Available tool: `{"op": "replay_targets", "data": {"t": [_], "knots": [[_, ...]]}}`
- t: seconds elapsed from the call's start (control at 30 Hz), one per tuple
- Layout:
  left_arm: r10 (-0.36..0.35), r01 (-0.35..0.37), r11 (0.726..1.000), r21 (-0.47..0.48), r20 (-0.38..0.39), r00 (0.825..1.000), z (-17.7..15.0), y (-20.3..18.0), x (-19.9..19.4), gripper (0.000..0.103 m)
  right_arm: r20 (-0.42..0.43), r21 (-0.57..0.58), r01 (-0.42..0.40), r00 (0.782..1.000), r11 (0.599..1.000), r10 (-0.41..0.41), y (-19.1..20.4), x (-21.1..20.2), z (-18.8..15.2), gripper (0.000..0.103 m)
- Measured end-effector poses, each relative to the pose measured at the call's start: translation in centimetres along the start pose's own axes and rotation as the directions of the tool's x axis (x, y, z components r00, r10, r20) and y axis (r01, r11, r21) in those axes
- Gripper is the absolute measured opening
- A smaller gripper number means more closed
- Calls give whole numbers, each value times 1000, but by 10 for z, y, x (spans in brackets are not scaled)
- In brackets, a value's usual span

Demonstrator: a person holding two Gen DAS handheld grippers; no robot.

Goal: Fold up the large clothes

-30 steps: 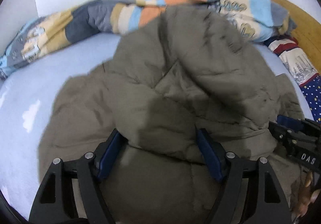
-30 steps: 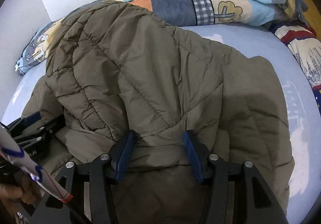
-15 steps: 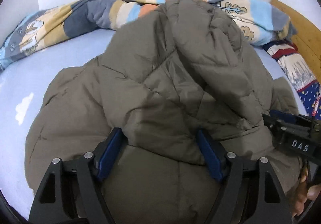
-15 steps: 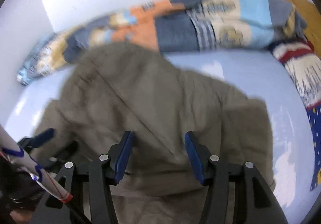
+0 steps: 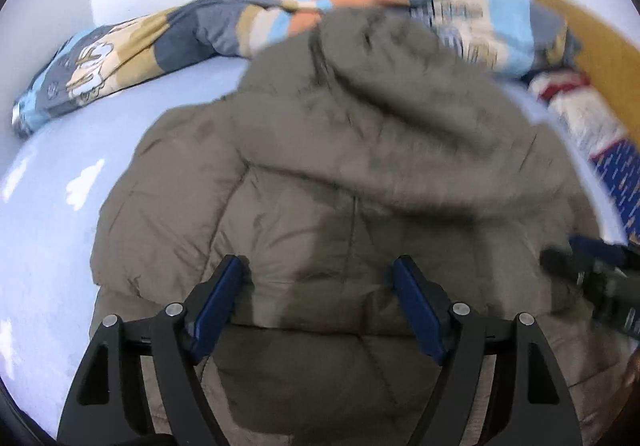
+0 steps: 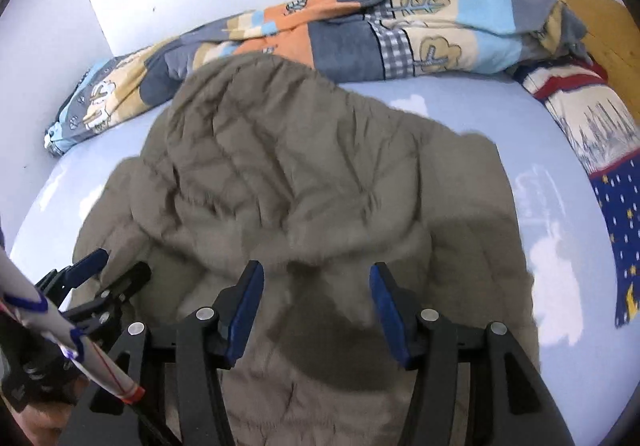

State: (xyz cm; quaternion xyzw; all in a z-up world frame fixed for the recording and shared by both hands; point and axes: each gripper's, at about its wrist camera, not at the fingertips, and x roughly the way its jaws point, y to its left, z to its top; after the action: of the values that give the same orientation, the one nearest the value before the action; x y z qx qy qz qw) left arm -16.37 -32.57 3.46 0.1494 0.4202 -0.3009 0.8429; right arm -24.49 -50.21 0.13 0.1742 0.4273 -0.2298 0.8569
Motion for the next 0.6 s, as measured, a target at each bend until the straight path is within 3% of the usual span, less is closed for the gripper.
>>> {"op": "replay_targets", "data": {"t": [0.07,0.23,0.3,0.43,0.6], "knots": [[30,-29,999,35,-15,999,4,-7,-7,77,-88,2,-9,996,1000,10,-5,21,-16,62],[-58,57,998,6,54,997,-7,0,-62,77,-10,85,-77,997,993,78,-22,-25,-23,62],[-59,58,998,16,76,995,-21,6,-83,77,31,87,-93,995,992,91,-25,-53,-27,62],[-69,69,998,16,64,996,-58,24,-114,77,58,102,-153,987,983,148,-28,-90,-50,62],[-50,51,998,-31,29,998,-99,47,-124,77,51,78,-118,992,990,114,-30,-116,-91,62]]}}
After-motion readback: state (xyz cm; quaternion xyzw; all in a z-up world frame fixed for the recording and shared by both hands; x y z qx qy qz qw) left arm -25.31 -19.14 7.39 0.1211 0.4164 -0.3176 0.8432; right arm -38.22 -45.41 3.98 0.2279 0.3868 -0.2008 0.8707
